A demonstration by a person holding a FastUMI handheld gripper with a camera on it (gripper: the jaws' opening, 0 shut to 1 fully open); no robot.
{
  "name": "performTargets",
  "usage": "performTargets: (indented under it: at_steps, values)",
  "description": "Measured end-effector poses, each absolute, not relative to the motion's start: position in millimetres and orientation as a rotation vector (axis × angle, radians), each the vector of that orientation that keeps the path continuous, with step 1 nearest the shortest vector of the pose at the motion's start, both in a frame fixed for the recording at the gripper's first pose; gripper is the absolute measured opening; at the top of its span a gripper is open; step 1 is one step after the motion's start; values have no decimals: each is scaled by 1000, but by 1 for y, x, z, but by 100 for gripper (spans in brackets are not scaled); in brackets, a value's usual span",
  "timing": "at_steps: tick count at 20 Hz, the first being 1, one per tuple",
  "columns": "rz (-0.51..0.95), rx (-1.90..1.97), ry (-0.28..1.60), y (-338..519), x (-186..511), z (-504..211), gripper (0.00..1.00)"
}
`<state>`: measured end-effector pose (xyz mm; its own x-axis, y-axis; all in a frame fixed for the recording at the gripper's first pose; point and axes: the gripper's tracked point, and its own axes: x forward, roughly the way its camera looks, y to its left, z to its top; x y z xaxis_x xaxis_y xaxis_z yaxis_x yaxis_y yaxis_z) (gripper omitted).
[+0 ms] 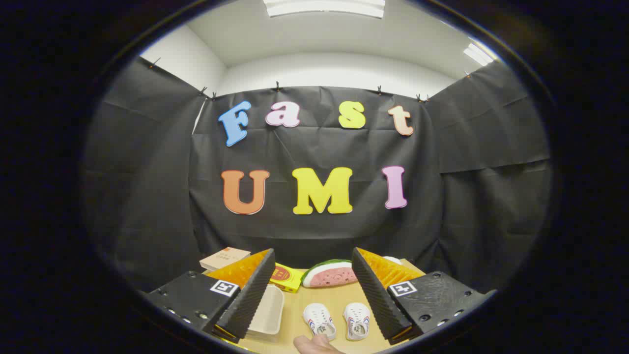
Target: Open the storage box then place both shoes into the box .Put the left shoe in first, then the right shoe, with the right side of both shoes facing outward in a uniform manner.
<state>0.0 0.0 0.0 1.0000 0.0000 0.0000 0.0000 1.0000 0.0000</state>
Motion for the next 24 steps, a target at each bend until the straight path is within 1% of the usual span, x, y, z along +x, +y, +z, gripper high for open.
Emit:
performTargets:
  at_steps: [9, 14, 19, 24]
  values:
    - [-72, 27, 22, -18, -1, -10, 95]
    - [-76, 35, 42, -24, 5, -20, 95]
    - [-39, 70, 104, -28, 31, -46, 95]
    - [47, 166, 262, -30, 82, -98, 96]
